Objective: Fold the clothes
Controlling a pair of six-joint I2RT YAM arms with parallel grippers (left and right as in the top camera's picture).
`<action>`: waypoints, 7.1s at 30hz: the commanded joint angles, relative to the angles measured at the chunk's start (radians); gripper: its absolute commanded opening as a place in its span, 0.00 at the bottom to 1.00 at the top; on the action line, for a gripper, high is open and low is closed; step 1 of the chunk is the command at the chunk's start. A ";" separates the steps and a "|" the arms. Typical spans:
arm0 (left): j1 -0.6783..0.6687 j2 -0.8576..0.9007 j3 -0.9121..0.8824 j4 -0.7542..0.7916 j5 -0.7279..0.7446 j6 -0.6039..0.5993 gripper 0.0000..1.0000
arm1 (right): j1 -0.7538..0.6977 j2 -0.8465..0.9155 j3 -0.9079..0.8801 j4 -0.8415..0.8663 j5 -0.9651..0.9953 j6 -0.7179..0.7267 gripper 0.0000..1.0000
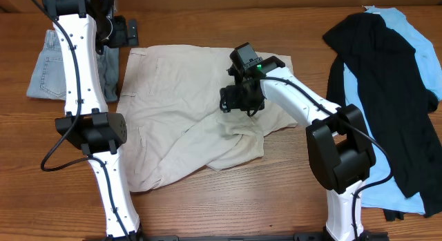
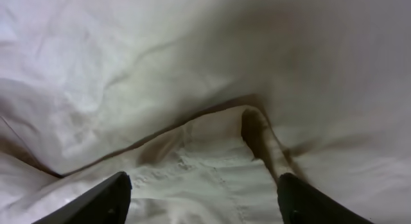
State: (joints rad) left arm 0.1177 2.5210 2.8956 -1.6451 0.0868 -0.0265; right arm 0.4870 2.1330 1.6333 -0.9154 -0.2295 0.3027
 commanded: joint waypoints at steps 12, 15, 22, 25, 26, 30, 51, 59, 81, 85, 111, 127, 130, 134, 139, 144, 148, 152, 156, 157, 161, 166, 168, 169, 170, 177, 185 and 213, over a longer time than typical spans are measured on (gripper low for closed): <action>-0.008 -0.009 0.019 -0.013 0.018 0.012 1.00 | 0.105 0.004 0.031 -0.002 0.095 0.635 1.00; -0.008 -0.009 0.019 -0.016 0.018 0.012 1.00 | 0.155 0.004 0.031 -0.003 0.209 0.720 1.00; -0.008 -0.009 0.019 -0.016 0.018 0.012 1.00 | 0.177 0.004 0.030 0.007 0.255 0.727 0.93; -0.008 -0.009 0.019 -0.016 0.013 0.013 1.00 | 0.177 0.004 0.029 0.004 0.255 0.726 0.81; -0.008 -0.009 0.019 -0.016 0.011 0.012 1.00 | 0.177 0.004 0.029 0.004 0.254 0.726 0.76; -0.008 -0.009 0.019 -0.019 0.011 0.012 1.00 | 0.177 0.004 0.029 0.005 0.246 0.723 0.09; -0.008 -0.009 0.019 -0.018 0.011 0.013 1.00 | 0.061 -0.244 0.081 -0.389 0.228 0.397 0.04; -0.008 -0.009 0.019 -0.018 0.011 0.027 1.00 | 0.166 -0.293 0.067 -0.721 0.206 0.396 0.04; -0.007 -0.009 0.019 -0.010 0.008 0.084 1.00 | 0.563 -0.380 -0.040 -0.705 0.237 0.588 0.51; -0.007 -0.009 0.019 -0.006 0.008 0.084 1.00 | 0.348 -0.457 -0.016 -0.563 0.362 0.464 0.75; -0.127 0.142 -0.127 0.107 0.062 0.352 0.99 | -0.310 -0.013 -0.016 -0.103 0.237 -0.182 0.76; -0.118 0.338 -0.127 0.115 0.060 0.265 0.57 | -0.313 0.024 -0.016 0.082 0.319 -0.311 0.60; -0.117 0.338 -0.127 0.153 0.059 0.241 0.44 | -0.320 0.024 -0.016 0.123 0.356 -0.330 0.60; -0.117 0.338 -0.127 0.251 0.032 0.180 0.38 | -0.344 0.024 -0.016 0.160 0.364 -0.333 0.60; -0.117 0.338 -0.127 0.399 0.033 0.160 0.40 | -0.365 0.024 -0.016 0.182 0.363 -0.334 0.61; -0.117 0.338 -0.126 0.549 0.033 0.160 0.47 | -0.366 0.024 -0.016 0.194 0.351 -0.334 0.66; -0.117 0.331 -0.084 0.537 0.033 0.160 0.58 | -0.366 0.023 -0.014 0.172 0.297 -0.333 0.73; -0.116 0.304 0.023 0.406 0.032 0.161 0.83 | -0.366 0.022 0.010 0.116 0.210 -0.333 0.77; -0.116 0.257 0.133 0.243 0.032 0.161 0.93 | -0.365 0.022 0.036 0.075 0.145 -0.333 0.77; -0.116 0.246 0.152 0.211 0.033 0.161 0.93 | -0.366 0.022 0.036 0.072 0.143 -0.330 0.77; -0.116 0.211 0.180 0.113 0.037 0.152 0.92 | -0.364 0.022 0.022 0.064 0.134 -0.328 0.76; -0.119 0.234 0.151 0.064 0.042 0.137 0.89 | -0.364 0.022 0.008 0.080 0.134 -0.309 0.73; -0.119 0.249 0.120 0.067 0.044 0.134 0.88 | -0.364 0.022 0.008 0.096 0.133 -0.306 0.70; -0.119 0.253 0.107 0.068 0.044 0.134 0.86 | -0.363 0.022 0.008 0.100 0.131 -0.300 0.68; -0.119 0.256 0.091 0.068 0.044 0.134 0.84 | -0.361 0.023 0.008 0.098 0.126 -0.298 0.65; -0.118 0.256 -0.045 0.096 0.044 0.115 0.76 | -0.283 0.026 -0.031 0.115 0.117 -0.263 0.58; -0.125 0.256 -0.210 0.123 0.040 0.108 0.75 | -0.224 0.041 -0.123 0.135 0.164 -0.193 0.59; -0.178 0.256 -0.807 1.161 0.043 0.045 0.89 | -0.235 0.377 -0.165 0.898 0.381 -0.167 0.55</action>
State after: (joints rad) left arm -0.0288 2.6080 2.1807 -0.5102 0.0731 0.0444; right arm 0.2680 2.3592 1.5436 0.0055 0.1761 0.1040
